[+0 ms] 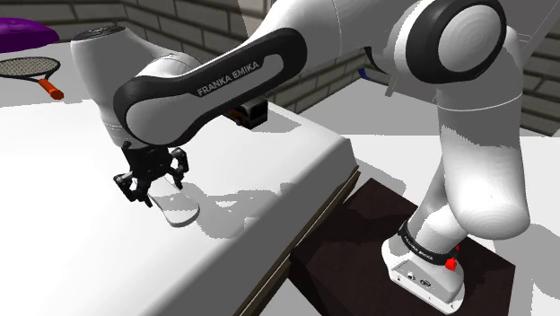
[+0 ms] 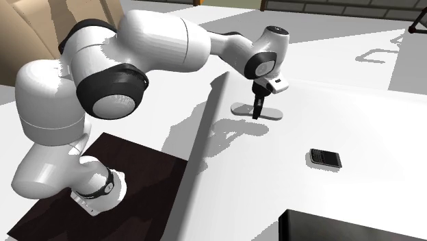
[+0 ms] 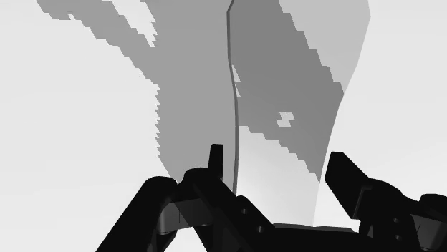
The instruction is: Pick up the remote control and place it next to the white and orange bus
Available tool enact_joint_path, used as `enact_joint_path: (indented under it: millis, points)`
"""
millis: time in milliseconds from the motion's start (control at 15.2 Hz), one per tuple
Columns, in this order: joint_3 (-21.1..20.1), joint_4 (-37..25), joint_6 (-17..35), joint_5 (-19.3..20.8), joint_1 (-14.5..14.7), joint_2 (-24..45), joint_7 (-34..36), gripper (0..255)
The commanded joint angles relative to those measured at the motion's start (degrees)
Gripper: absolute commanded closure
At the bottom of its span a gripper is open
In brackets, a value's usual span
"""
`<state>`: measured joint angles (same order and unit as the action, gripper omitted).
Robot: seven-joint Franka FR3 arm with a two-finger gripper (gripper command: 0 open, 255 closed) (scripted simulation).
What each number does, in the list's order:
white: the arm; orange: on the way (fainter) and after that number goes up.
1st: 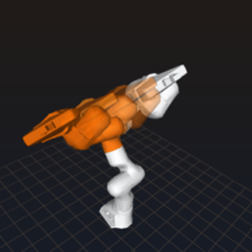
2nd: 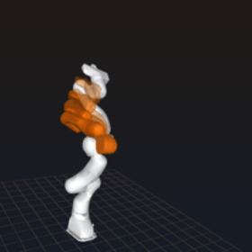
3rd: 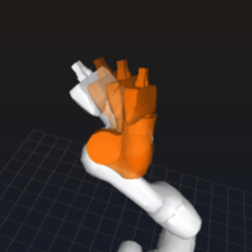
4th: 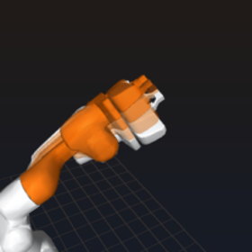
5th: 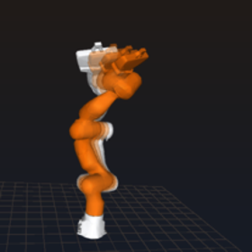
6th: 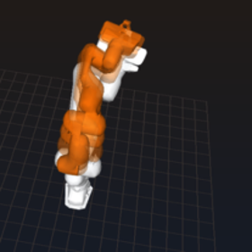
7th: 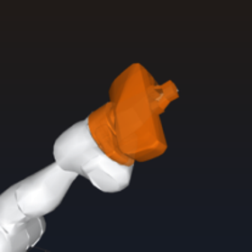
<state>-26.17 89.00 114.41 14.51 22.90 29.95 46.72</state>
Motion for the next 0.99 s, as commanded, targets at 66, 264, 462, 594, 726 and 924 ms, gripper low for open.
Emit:
enact_joint_path:
  millis: [66,264,462,594,726,924]
  points:
    - [-0.2,-1.2,-2.0,-0.4,-0.1,-0.8,-0.3,255]
    - [-0.5,-2.6,-3.9,-0.8,-0.1,-1.5,-0.6,255]
    - [-0.6,-4.1,-5.9,-1.2,0.0,-2.1,-0.8,255]
    - [-0.8,-5.2,-7.3,-1.4,0.0,-2.4,-1.0,255]
    - [-0.9,-6.3,-8.7,-1.5,0.1,-2.7,-1.2,255]
    - [-1.0,-8.2,-10.8,-1.8,0.2,-3.0,-1.4,255]
